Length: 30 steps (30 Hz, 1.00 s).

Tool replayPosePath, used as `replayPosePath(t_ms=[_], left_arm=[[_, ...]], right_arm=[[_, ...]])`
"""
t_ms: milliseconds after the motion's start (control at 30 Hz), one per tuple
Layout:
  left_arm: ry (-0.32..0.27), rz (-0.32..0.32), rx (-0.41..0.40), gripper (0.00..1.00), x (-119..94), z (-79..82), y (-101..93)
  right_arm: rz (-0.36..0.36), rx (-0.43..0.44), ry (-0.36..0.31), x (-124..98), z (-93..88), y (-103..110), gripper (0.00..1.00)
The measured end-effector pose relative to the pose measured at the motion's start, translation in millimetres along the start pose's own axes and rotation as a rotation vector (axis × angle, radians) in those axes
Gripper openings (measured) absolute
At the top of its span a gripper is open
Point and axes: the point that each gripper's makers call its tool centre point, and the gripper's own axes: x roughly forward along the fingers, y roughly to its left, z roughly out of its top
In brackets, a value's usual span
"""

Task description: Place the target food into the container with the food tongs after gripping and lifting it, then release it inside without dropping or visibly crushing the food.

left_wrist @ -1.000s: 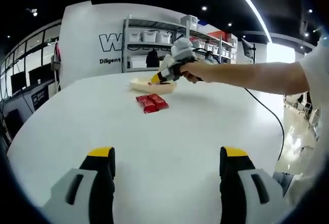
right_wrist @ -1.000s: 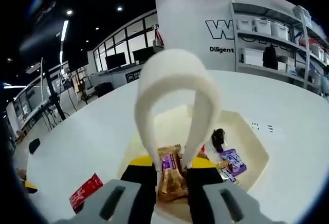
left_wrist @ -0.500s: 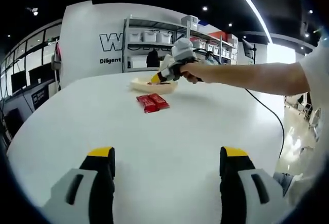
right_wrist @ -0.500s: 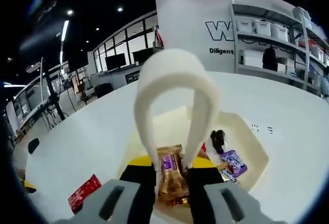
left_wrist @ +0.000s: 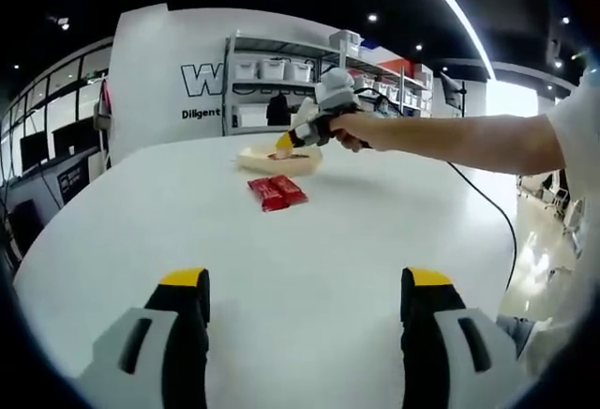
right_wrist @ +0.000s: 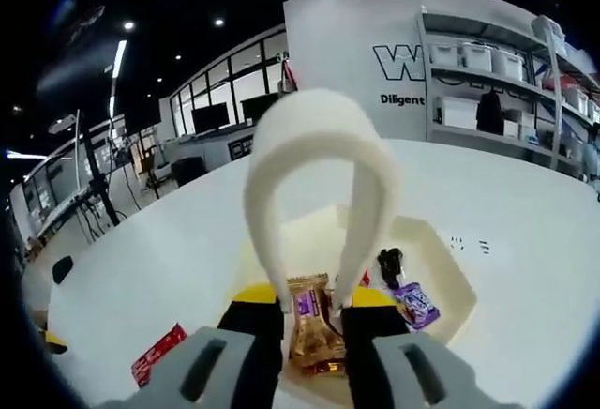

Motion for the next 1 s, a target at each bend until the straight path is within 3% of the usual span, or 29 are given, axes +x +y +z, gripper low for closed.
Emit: replayPosePath(t_ms=[633,1000], left_arm=[[-0.015,-0.009,0.016,0.83,-7.5,7.4,-9.4],[-0.026,-0.01,0.024,0.83,-12.7,11.1,-14.8]], right_arm=[[0.013,-0.009,-0.017,-25.7,0.4,10.5,0.18],[0.009,-0.011,-0.033,-58.7,-7.7,26.9,0.18]])
